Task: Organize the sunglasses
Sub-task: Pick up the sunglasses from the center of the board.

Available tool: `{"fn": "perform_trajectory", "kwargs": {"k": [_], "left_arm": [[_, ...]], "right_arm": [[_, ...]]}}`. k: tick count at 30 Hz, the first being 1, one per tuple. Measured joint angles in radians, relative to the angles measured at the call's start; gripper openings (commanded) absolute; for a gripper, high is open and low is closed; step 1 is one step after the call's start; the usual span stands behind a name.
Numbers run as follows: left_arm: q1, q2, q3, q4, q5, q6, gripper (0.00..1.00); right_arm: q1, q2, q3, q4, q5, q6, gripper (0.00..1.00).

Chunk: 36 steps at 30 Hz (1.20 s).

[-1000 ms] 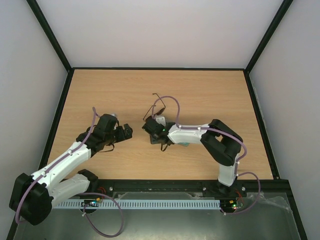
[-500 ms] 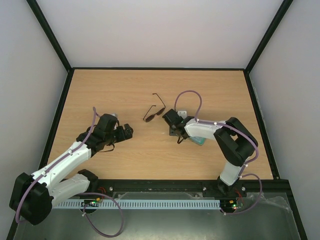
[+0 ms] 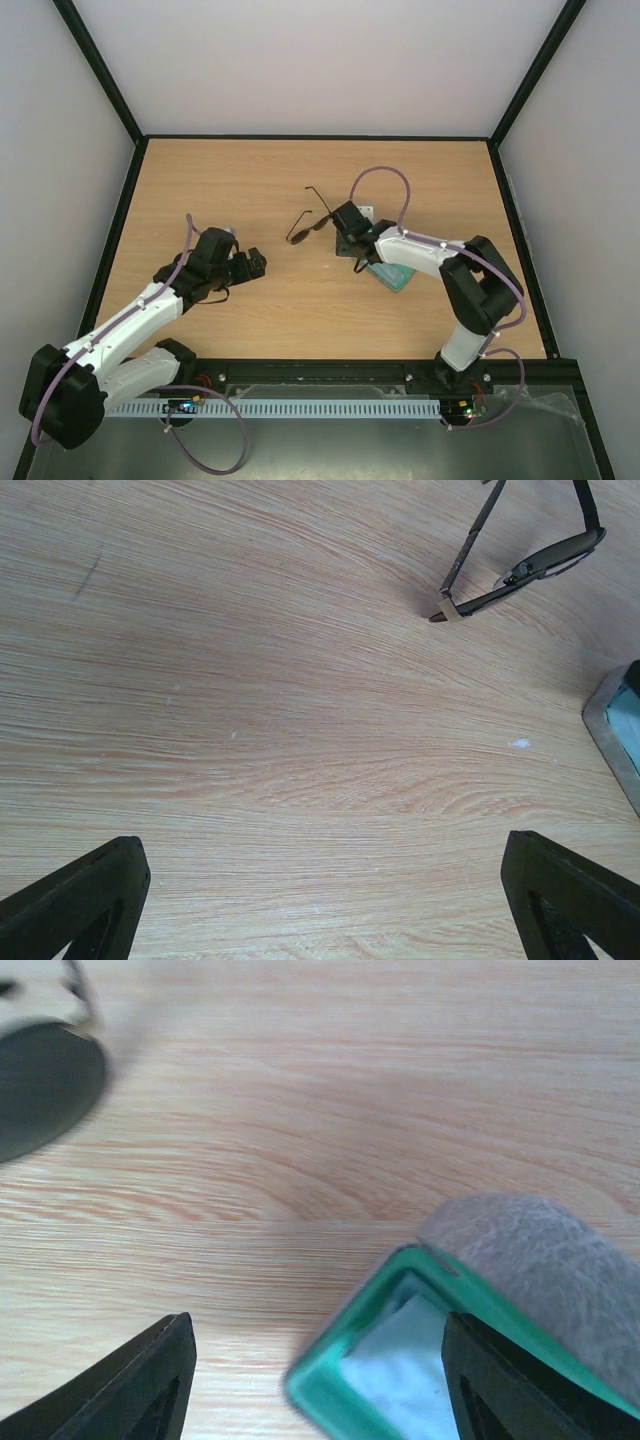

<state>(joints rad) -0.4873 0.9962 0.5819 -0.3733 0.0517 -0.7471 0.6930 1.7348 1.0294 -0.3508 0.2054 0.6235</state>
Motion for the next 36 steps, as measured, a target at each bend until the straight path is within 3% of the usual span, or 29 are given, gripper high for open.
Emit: {"fn": "perform_trajectory", "kwargs": {"k": [7, 14, 23, 36], "left_arm": [[0.000, 0.000, 0.000, 0.000, 0.000, 0.000, 0.99], [0.002, -0.002, 0.000, 0.001, 0.007, 0.004, 0.99], [0.006, -0.024, -0.034, 0.031, 0.051, 0.004, 0.99], [0.006, -0.045, -0.066, 0.066, 0.084, 0.007, 0.99]], "right_arm": [[0.000, -0.050, 0.123, -0.011, -0.142, 0.034, 0.81], [0.000, 0.091, 0.296, -0.010, -0.226, 0.131, 0.81], [0.000, 0.227, 0.350, -0.041, -0.254, 0.246, 0.77], [0.002, 0.260, 0.396, -0.041, -0.291, 0.312, 0.59]]}}
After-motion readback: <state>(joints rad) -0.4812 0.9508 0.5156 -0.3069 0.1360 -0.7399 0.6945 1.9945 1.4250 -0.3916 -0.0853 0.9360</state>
